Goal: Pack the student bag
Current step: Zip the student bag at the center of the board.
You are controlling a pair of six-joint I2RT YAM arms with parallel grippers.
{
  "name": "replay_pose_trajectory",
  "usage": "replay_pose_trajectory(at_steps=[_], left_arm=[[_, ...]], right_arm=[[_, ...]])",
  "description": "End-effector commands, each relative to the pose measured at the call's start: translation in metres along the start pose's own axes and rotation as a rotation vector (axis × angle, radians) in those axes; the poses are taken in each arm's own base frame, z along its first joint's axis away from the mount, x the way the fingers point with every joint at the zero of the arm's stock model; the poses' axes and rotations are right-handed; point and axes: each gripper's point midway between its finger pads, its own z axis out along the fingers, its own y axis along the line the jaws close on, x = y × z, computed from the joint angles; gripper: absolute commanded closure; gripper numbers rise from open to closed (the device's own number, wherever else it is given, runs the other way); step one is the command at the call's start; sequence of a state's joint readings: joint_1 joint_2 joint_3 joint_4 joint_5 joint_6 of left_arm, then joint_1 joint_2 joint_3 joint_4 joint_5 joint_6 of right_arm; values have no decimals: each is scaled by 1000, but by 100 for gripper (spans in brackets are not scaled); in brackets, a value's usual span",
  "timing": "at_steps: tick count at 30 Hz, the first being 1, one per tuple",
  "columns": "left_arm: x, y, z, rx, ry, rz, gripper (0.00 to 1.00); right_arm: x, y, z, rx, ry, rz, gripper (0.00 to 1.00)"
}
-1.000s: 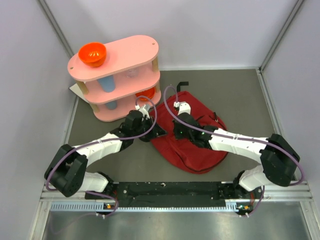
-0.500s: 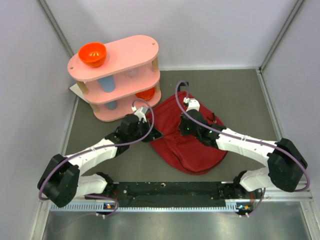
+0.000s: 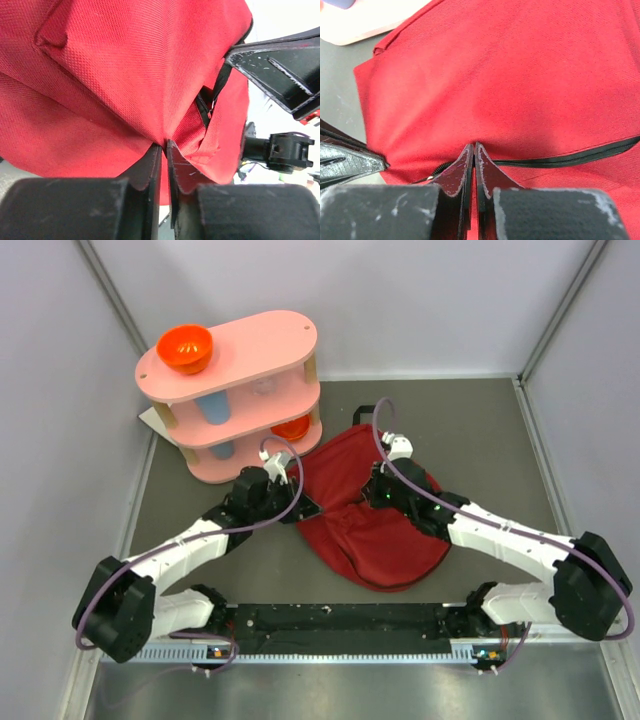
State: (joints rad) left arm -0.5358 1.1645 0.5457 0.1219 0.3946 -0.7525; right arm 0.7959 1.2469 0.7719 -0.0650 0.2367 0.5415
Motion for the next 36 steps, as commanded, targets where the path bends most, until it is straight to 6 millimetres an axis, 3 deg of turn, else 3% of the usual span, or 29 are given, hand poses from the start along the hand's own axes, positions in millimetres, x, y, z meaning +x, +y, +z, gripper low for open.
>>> replay_pose_trajectory(at_steps=[1, 2, 3, 5, 6, 7, 12, 15, 23, 26, 27, 28, 36], left_arm=[[8, -25, -4, 133, 63, 27, 82], [5, -31, -4, 150, 58, 23, 79], [5, -35, -4, 155, 60, 27, 66], [4, -45, -4, 172, 60, 28, 61], [4, -47, -4, 173, 57, 28, 51], [6, -52, -5, 180, 61, 25, 48], [10, -61, -7, 177, 66, 34, 44], [15, -62, -4, 166, 61, 23, 44], [19, -55, 13, 147, 39, -56, 50], [23, -46, 17, 122, 38, -74, 60], [24, -43, 19, 113, 40, -75, 71], [26, -40, 19, 105, 45, -76, 74], [33, -33, 23, 95, 63, -74, 82]], right_arm=[[-10, 6, -4, -55, -41, 3, 100], [-12, 12, -5, -80, -51, 9, 100], [-11, 14, -6, -95, -47, 20, 100], [-7, 24, -8, -144, -25, 28, 100], [-8, 27, -9, -161, -19, 41, 86], [-5, 32, -11, -184, 0, 46, 79], [1, 43, -17, -241, 43, 85, 56], [6, 49, -17, -269, 67, 102, 55], [13, 47, -9, -250, 90, 143, 55], [15, 42, -5, -219, 92, 158, 53], [17, 42, -4, -219, 95, 158, 53], [15, 39, -2, -199, 84, 163, 53], [18, 43, 11, -189, 121, 147, 57]])
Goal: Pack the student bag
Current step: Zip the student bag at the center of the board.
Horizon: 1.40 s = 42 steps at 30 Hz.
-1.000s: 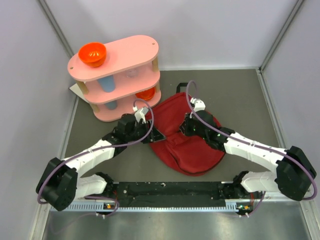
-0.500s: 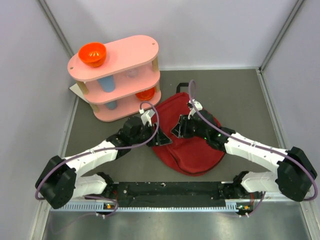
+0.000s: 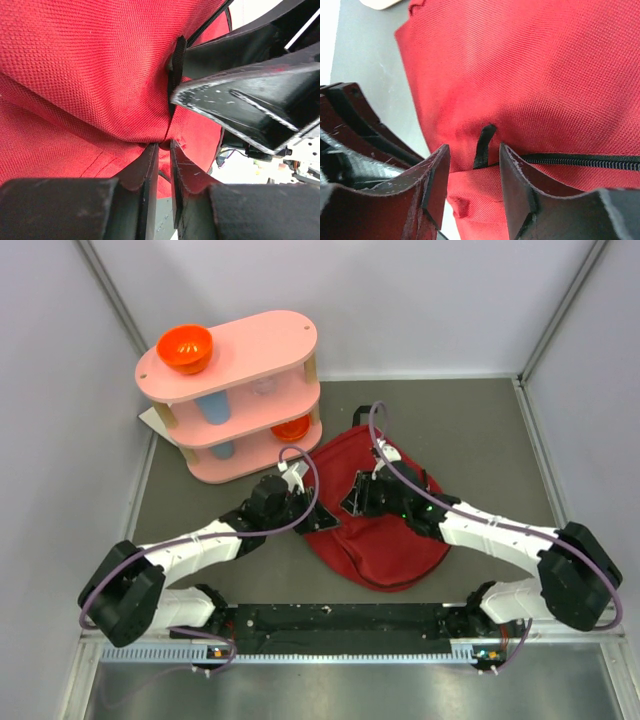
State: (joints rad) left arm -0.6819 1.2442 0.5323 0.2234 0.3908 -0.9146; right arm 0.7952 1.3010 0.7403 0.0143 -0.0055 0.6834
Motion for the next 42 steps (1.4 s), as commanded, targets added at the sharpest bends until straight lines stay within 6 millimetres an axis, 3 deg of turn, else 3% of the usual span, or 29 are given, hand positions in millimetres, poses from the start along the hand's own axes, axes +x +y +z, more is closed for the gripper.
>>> replay_pose_trajectory(at_steps=[1, 7, 9, 11, 21, 32, 42], left_arm=[[-7, -3, 3, 24, -39, 25, 83], [-4, 1, 4, 16, -33, 29, 91], [-4, 2, 4, 12, -32, 27, 99], [-2, 4, 5, 11, -25, 30, 100], [3, 17, -7, -35, -40, 91, 100], [24, 43, -21, -95, -20, 90, 100], [22, 66, -38, -224, -58, 95, 100]], right_arm=[[-11, 4, 10, 14, -6, -3, 58], [-1, 4, 10, 50, 1, -50, 84], [-2, 6, 8, 43, -6, -53, 100], [-8, 7, 4, 56, -30, -56, 100], [-58, -25, -19, 272, -269, -65, 100], [-79, -51, -40, 381, -384, -34, 100], [-93, -68, -51, 427, -416, -25, 100]])
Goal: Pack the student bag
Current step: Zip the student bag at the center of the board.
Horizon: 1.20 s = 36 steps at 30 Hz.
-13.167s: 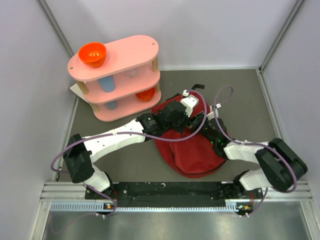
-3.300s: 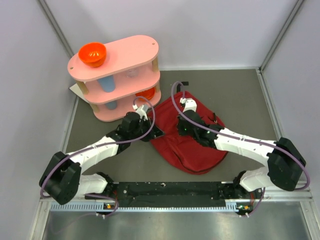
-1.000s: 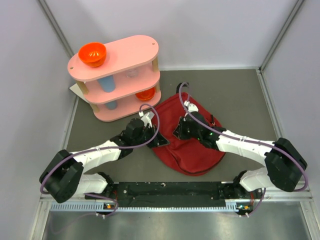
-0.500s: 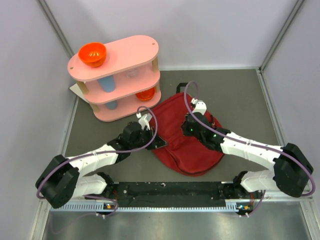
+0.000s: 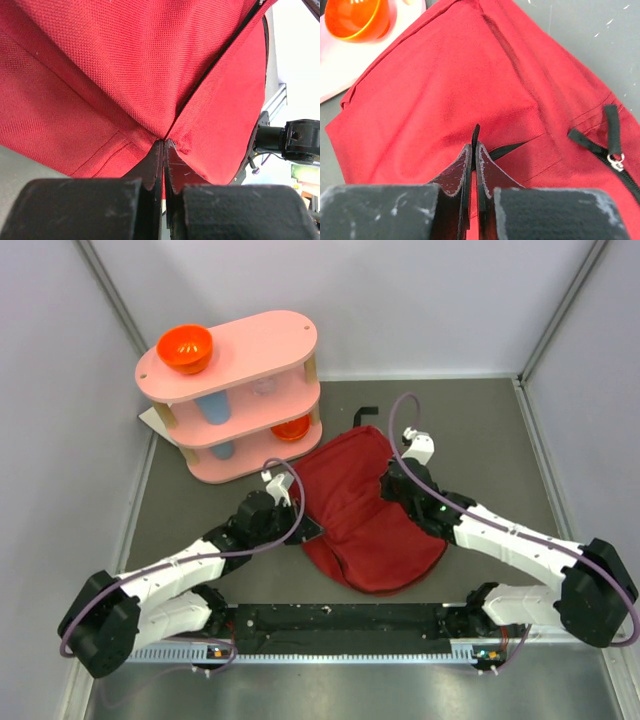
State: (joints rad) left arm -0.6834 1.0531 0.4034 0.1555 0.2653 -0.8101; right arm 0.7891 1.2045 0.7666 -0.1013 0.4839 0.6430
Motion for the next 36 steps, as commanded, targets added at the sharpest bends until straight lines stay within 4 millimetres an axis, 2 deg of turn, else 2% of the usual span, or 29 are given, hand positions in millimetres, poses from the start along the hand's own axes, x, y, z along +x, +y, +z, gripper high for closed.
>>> replay_pose_trajectory(at_steps=[1, 8, 24, 29, 34, 35, 36], left_arm=[[13, 33, -11, -133, 26, 0, 100], [-4, 43, -24, -178, -27, -12, 100], [-50, 72, -48, -306, -108, -28, 100], [-54, 75, -47, -299, -92, -20, 100], [-55, 79, -42, -311, -66, 3, 100], [-62, 74, -42, -307, -64, 24, 100], [-63, 73, -41, -308, -50, 30, 100]], right_arm=[[-32, -13, -4, 50, -104, 21, 100], [-34, -20, -12, 50, -116, 28, 100], [-38, -53, -26, 105, -137, 67, 100], [-35, -64, -28, 124, -138, 93, 100], [-33, -67, -28, 130, -140, 106, 100], [-33, -66, -28, 127, -139, 105, 100], [-33, -66, -28, 125, -136, 101, 93]])
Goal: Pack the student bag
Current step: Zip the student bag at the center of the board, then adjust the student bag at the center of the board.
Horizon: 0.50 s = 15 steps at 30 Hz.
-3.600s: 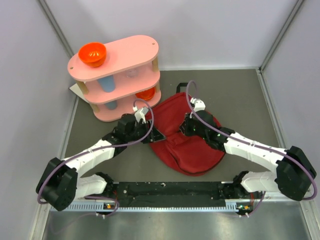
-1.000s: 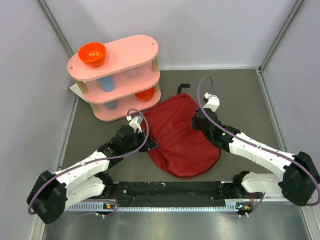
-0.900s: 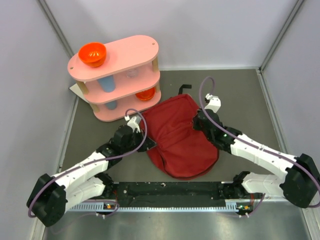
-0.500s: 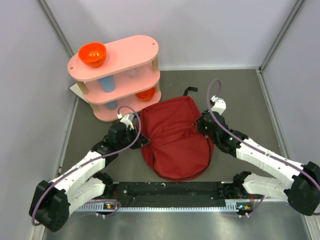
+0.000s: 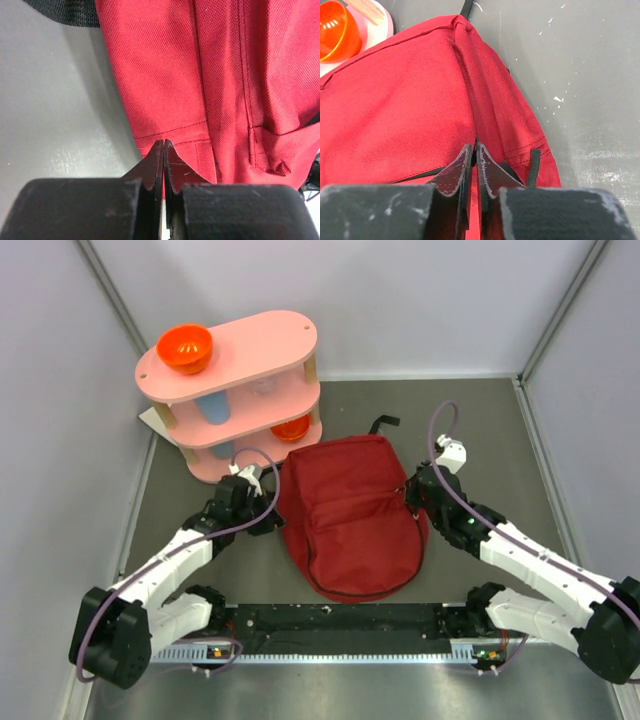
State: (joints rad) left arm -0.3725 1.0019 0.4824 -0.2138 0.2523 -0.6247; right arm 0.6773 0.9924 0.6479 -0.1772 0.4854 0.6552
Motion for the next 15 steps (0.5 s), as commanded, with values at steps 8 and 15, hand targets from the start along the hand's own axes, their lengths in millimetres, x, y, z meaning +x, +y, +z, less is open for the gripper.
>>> replay_pose_trajectory(at_steps=[8, 15], left_arm=[[-50, -38, -18, 67, -97, 102, 57], [-34, -30, -2, 100, -86, 48, 41]], right_arm=[[-16, -17, -1, 6, -24, 100, 20], [26, 4, 20, -206, 257, 186, 19]])
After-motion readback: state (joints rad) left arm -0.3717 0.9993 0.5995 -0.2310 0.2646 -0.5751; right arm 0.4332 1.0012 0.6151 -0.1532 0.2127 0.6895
